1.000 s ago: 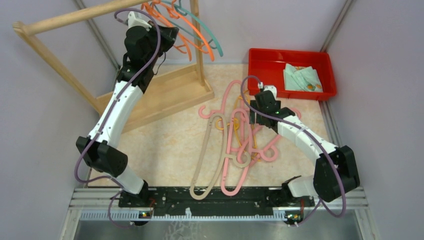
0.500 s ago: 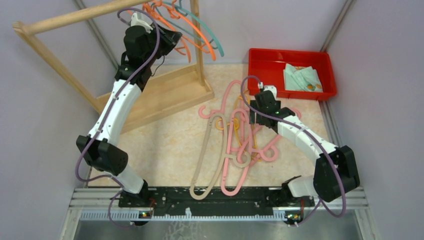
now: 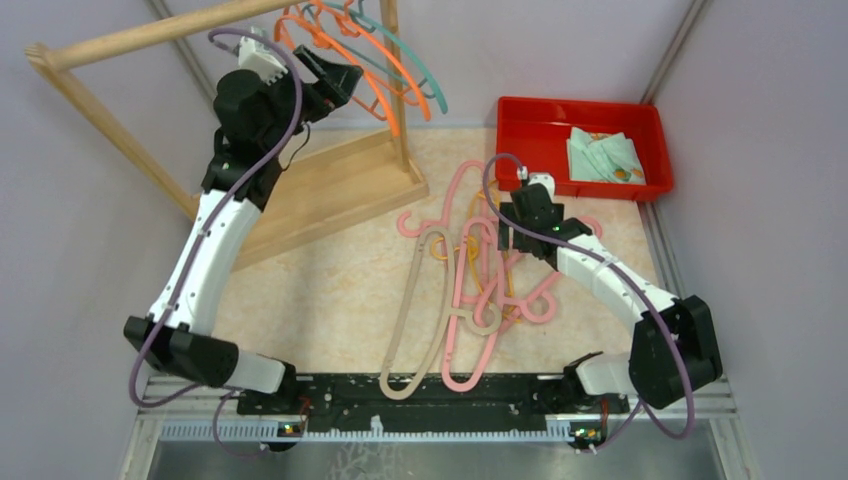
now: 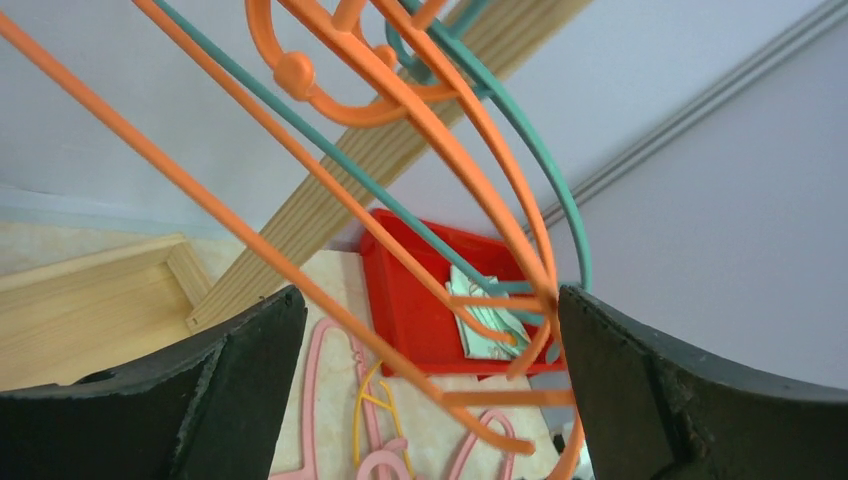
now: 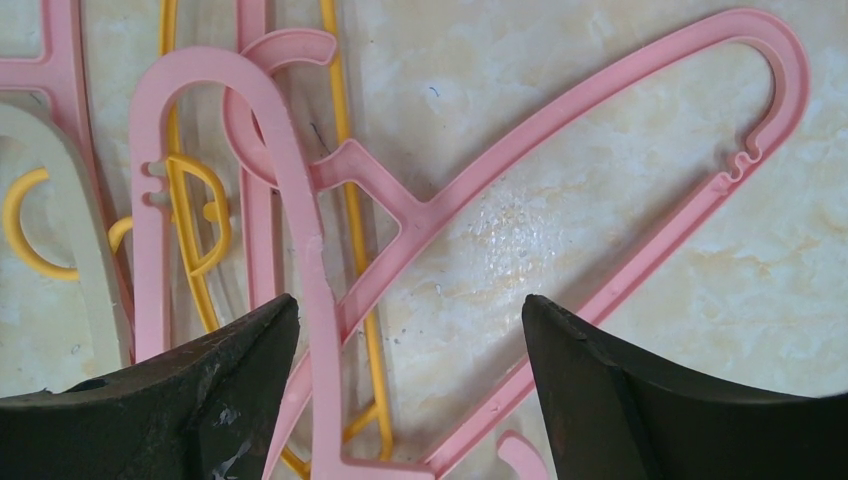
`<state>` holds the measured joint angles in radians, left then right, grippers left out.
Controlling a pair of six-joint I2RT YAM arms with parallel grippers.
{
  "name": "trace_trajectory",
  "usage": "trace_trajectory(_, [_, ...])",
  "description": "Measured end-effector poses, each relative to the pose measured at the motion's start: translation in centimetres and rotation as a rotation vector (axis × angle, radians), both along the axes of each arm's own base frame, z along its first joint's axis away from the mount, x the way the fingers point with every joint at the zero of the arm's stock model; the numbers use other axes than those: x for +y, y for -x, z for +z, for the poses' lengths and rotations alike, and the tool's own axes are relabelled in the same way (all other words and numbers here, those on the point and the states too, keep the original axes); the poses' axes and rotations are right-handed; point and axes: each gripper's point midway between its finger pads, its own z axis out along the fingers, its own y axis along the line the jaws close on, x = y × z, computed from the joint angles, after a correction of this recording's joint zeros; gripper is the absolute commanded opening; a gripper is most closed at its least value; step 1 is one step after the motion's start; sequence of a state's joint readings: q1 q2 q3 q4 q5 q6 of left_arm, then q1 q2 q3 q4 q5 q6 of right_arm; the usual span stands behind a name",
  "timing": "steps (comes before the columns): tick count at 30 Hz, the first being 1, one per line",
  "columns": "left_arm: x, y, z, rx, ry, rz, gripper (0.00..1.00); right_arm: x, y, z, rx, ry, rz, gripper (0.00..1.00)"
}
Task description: Organize the hangers
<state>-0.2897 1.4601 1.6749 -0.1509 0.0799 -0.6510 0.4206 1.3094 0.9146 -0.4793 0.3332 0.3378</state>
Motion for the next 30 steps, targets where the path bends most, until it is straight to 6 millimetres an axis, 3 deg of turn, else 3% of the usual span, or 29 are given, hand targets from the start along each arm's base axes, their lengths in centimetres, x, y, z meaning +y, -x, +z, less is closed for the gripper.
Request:
trace_trajectory(3, [0.4, 2.3, 0.2, -0.031, -0.016, -0.02, 1.0, 0.0, 0.1, -0.1, 0.004, -0.002, 0.001, 0.83])
trace_trajectory(6, [0.8, 4.8, -1.3, -0.027, -0.04, -0.041, 1.0, 0.1, 0.1, -0.2, 0.005, -0.005, 0.0, 0.84])
trace_trajectory(10, [1.1, 7.5, -5.2, 0.028, -0.08, -0.075, 1.0, 0.1, 0.1, -0.2, 0.006, -0.007, 0.002, 0.84])
trace_trajectory(18, [1.2, 13.0, -15.8, 0.229, -0.142, -0.152, 0.99, 0.5, 0.3, -0.3, 0.013, -0.034, 0.003, 0.83])
trace_trajectory(22, [0.9, 14.7, -19.8, 0.319, -0.163, -0.188, 0.95, 1.1, 0.4, -0.3, 0.022, -0.063, 0.013, 0.81])
trace_trajectory(27, [-1.0, 16.3, -23.4, 0.388, -0.22, -0.262, 0.92, 1.4, 1.0, -1.3, 0.047, -0.087, 0.015, 0.78])
trace_trajectory(30, [-4.4, 18.2, -25.8, 0.417, -0.31, -0.367, 0.9, 1.8, 1.4, -1.8, 0.065, -0.109, 0.027, 0.74])
